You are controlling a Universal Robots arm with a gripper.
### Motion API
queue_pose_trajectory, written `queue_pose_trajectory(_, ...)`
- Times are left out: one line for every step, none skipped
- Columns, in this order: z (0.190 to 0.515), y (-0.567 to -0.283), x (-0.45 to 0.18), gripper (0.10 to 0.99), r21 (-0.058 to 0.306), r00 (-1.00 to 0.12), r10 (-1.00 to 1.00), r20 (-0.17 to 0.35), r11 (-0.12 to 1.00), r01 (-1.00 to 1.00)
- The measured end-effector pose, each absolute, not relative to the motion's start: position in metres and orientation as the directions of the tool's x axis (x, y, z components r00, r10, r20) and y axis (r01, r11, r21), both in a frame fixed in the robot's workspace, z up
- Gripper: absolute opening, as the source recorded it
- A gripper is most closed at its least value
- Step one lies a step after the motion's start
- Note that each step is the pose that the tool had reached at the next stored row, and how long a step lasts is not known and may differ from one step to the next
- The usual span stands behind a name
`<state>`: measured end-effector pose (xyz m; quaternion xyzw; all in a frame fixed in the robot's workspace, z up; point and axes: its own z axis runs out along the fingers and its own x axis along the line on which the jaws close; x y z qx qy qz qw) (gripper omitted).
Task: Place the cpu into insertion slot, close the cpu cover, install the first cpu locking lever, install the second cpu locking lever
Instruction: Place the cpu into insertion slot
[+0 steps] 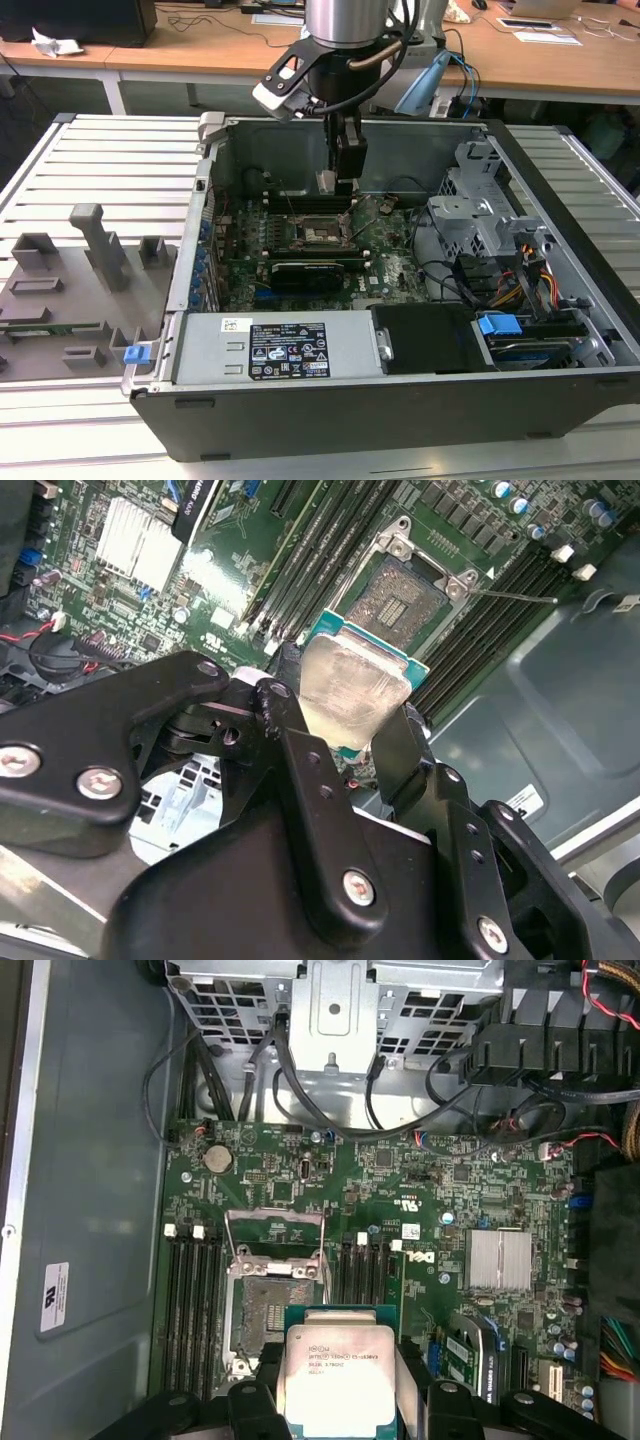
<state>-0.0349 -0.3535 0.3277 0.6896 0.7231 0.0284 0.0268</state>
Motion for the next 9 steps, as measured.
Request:
queue_pose_trajectory(0.3273,-0.3535,-0.0349,0.525,0.078,-0.047,0.999,0.001,0.047,0.996)
queue_pose_trajectory(0.3269,-0.3535,-0.0349,0.525,0.078,-0.047,0.999,0.000,0.047,0.996)
queue_pose_trajectory(0.3266,-0.3535,-0.0349,0.525,0.078,-0.047,0.999,0.000,0.047,0.996)
queue_pose_trajectory(0.3263,-0.3535,-0.0349,0.525,0.078,-0.047,0.999,0.000,0.047,0.996)
queue_pose_trajectory(0.3258,-0.3535,-0.0349,0.525,0.078,-0.047,0.999,0.000,0.047,0.996)
queue_pose_trajectory(0.3254,-0.3535,-0.0349,0.525,0.078,-0.047,0.999,0.000,0.047,0.996)
queue_pose_trajectory(0.3250,-0.3535,-0.0349,0.525,0.078,-0.047,0.999,0.000,0.047,0.996)
queue_pose_trajectory(0.3247,-0.3535,-0.0349,0.525,0.078,-0.047,0.999,0.000,0.047,0.996)
queue_pose_trajectory(0.3244,-0.3535,-0.0349,0.525,0.078,-0.047,0.999,0.000,0.047,0.996)
